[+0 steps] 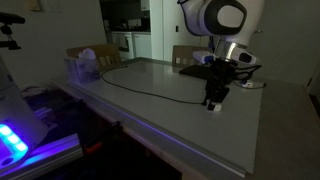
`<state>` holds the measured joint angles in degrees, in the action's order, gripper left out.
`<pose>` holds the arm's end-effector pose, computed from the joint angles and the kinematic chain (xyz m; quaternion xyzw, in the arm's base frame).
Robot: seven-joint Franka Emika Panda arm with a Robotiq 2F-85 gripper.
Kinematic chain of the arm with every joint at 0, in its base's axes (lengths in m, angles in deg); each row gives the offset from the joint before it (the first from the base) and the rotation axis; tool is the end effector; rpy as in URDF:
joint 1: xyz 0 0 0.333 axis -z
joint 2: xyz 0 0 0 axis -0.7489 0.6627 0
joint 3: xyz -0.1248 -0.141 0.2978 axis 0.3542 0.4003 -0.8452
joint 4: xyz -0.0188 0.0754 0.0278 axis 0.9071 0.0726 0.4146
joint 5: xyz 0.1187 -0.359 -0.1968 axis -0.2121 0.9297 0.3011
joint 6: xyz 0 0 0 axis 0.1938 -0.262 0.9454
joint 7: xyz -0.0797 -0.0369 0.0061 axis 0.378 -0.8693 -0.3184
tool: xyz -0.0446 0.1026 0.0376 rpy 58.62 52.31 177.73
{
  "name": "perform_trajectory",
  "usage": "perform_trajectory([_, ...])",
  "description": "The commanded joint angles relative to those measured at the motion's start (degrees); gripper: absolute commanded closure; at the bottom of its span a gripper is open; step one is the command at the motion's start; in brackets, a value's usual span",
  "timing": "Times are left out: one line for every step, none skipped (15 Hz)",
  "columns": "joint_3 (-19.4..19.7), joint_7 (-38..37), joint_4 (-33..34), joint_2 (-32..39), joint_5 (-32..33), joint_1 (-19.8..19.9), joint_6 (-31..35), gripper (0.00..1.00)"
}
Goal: Coil up the phone charger
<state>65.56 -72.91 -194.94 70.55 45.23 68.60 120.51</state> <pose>0.5359 -0.3609 0.1356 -0.8870 0.4470 0.1152 0.0092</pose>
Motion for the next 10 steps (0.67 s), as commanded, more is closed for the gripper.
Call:
perform_trajectory([-1.19,3.92,-0.74,-0.42,1.11,-0.53,0.91,0.74])
perform_trajectory([-1.61,5.37,-0.78,-0.63,1.99,-1.02,0.53,0.74])
perform_trajectory([-1.66,5.58,-0.6,-0.58,3.06,-1.81,-0.07,0.74])
perform_trajectory([-1.56,5.46,-0.53,-0.6,4.44,-2.78,-0.34,0.74])
perform_trajectory([-1.46,5.42,-0.7,-0.65,6.12,-3.83,-0.35,0.74])
perform_trajectory([-1.49,5.94,-1.03,-0.74,7.93,-4.85,-0.09,0.74])
perform_trajectory([-1.91,7.26,-1.41,-1.09,9.32,-5.41,0.17,0.74])
perform_trajectory([-2.03,7.61,-1.52,-1.15,10.49,-6.03,0.77,0.74])
perform_trajectory([-2.6,7.34,-0.33,-0.71,9.26,-5.37,-0.85,0.74])
perform_trajectory([-1.94,5.52,0.22,-0.16,9.15,-5.72,-0.29,0.49])
